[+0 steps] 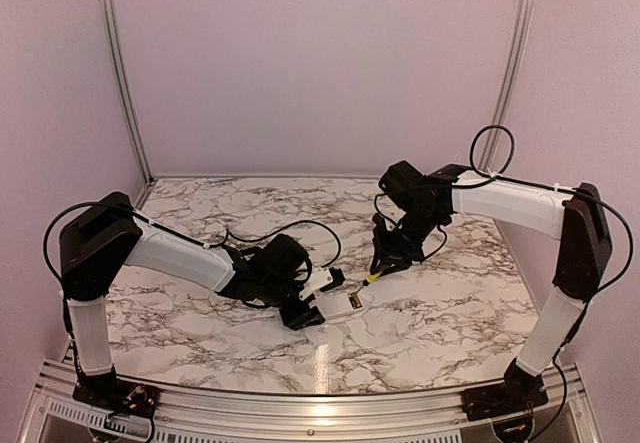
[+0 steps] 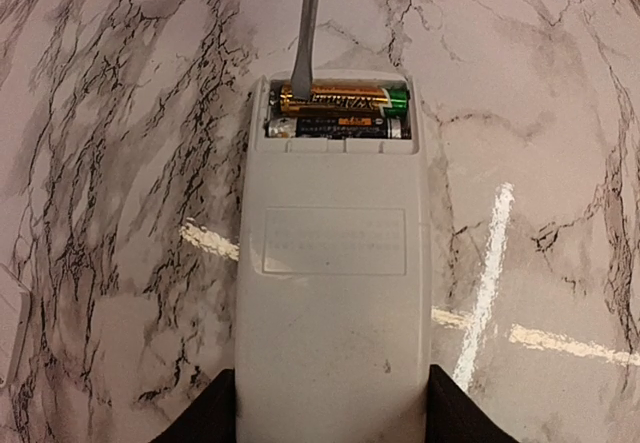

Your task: Unload the batteries from the remote control

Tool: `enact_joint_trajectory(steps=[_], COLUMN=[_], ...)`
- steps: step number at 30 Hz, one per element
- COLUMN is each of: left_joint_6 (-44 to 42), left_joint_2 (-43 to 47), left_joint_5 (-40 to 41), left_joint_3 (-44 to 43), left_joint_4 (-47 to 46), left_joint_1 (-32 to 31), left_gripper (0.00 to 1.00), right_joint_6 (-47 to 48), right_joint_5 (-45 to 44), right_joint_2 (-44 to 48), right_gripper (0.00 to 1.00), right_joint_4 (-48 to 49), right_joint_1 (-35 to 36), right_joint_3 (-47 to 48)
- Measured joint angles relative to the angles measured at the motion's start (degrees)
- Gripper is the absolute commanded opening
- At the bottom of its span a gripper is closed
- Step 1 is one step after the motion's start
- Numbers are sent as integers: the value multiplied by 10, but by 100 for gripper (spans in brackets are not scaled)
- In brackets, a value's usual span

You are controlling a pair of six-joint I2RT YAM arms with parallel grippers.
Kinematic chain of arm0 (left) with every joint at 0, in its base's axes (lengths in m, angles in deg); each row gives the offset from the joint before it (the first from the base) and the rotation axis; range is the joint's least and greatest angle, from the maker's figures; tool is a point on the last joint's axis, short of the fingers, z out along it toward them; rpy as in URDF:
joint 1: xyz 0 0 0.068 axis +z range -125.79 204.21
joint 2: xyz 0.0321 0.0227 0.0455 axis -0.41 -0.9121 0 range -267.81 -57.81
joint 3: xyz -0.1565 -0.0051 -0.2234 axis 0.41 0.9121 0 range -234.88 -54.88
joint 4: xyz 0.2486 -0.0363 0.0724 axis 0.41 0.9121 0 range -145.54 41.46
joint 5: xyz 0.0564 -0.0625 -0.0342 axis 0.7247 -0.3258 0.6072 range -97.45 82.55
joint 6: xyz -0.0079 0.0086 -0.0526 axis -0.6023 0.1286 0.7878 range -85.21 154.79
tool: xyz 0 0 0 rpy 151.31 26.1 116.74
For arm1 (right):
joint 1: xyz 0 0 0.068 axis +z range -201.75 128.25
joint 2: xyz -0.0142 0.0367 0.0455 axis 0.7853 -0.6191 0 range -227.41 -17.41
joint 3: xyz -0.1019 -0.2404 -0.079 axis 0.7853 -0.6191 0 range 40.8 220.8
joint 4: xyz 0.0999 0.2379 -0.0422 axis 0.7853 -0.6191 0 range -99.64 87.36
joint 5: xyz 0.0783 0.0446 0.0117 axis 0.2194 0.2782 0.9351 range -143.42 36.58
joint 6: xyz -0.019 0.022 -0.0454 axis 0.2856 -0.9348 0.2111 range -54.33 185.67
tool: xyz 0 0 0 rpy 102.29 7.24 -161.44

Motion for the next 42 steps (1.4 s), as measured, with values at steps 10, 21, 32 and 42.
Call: enact_joint_trajectory(steps=[10, 21, 32, 42], left_joint_6=[8, 8, 5, 1], left_joint_2=[-2, -3, -3, -3], left_joint_5=[12, 17, 17, 19], left_joint_3=[-9, -10, -10, -16], left_joint_4=[7, 9, 11, 21], left_joint_1=[0, 0, 0, 0], left_gripper=[0, 0, 0, 0], right_joint_6=[1, 1, 3, 10], right_joint_5=[0, -11, -28, -58], right_joint_2=[-5, -23, -40, -68], right_gripper=[0, 0, 0, 0], right_joint_4=[0, -7, -28, -65], right_joint_1=[0, 12, 23, 45], right_joint_3=[0, 17, 45, 91])
